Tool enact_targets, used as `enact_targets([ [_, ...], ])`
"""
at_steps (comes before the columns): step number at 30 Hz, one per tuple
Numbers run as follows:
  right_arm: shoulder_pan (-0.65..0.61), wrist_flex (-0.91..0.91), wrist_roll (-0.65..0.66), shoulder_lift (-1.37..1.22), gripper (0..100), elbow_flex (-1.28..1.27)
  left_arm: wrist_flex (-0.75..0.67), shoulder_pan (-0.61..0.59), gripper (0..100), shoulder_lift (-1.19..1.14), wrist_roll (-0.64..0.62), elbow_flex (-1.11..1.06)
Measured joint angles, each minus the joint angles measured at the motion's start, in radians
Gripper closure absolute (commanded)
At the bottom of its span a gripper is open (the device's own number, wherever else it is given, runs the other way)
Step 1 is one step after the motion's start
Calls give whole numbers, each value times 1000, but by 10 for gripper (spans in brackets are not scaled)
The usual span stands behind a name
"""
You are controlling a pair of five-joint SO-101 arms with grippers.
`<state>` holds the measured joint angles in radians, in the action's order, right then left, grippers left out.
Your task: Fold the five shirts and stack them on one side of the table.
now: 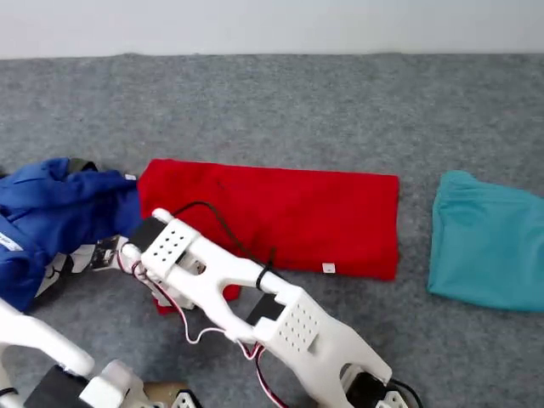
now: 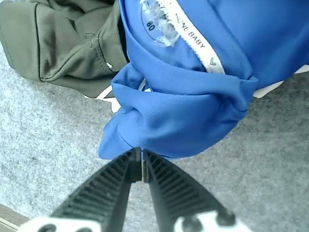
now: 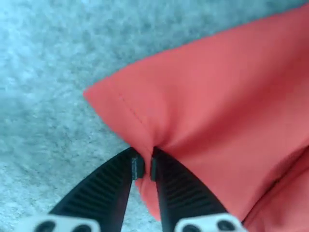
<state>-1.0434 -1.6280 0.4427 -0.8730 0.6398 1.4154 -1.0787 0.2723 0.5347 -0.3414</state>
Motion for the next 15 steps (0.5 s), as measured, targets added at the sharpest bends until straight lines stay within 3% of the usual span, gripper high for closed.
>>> enact_targets([
  [15, 147, -123, 37, -14, 988, 416, 0, 0, 986, 0, 0, 0],
])
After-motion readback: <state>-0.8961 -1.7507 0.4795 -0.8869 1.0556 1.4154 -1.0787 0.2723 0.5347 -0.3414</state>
